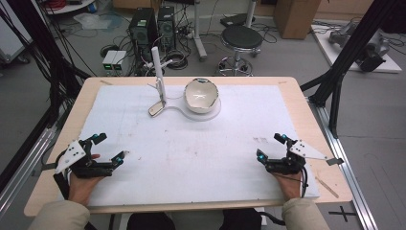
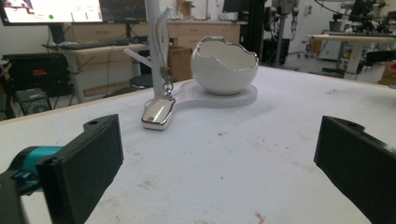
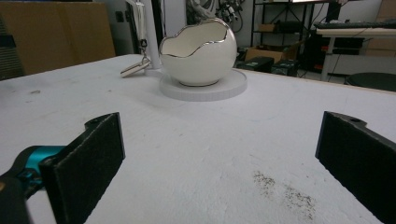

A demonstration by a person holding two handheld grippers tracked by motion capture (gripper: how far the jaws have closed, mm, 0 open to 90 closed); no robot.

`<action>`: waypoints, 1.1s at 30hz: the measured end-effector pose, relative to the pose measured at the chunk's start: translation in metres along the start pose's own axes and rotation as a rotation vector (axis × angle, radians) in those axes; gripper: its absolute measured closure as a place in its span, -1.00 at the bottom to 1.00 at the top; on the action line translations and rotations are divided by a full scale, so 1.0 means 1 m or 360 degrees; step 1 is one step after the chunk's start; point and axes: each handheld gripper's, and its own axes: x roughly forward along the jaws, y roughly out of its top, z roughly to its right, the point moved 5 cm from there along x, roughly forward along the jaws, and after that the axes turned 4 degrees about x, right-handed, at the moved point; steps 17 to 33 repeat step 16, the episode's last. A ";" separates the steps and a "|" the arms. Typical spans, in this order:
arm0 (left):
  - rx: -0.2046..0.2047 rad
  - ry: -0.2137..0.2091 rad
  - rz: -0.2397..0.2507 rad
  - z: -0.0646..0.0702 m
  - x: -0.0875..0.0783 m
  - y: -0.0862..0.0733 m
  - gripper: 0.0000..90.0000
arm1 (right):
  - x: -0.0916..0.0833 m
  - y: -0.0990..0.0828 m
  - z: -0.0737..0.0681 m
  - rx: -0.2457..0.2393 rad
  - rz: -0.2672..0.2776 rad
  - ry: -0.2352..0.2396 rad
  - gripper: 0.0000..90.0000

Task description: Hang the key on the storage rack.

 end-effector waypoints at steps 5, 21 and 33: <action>0.0016 0.0044 0.0033 0.003 -0.003 -0.005 -0.96 | 0.000 0.000 0.000 0.0001 0.0001 -0.0001 -0.99; -0.0008 0.0089 0.0072 0.002 -0.006 -0.005 -0.96 | 0.000 -0.001 -0.001 0.0001 -0.0008 -0.0011 -0.99; -0.0008 0.0089 0.0072 0.002 -0.006 -0.005 -0.96 | 0.000 -0.001 -0.001 0.0001 -0.0008 -0.0011 -0.99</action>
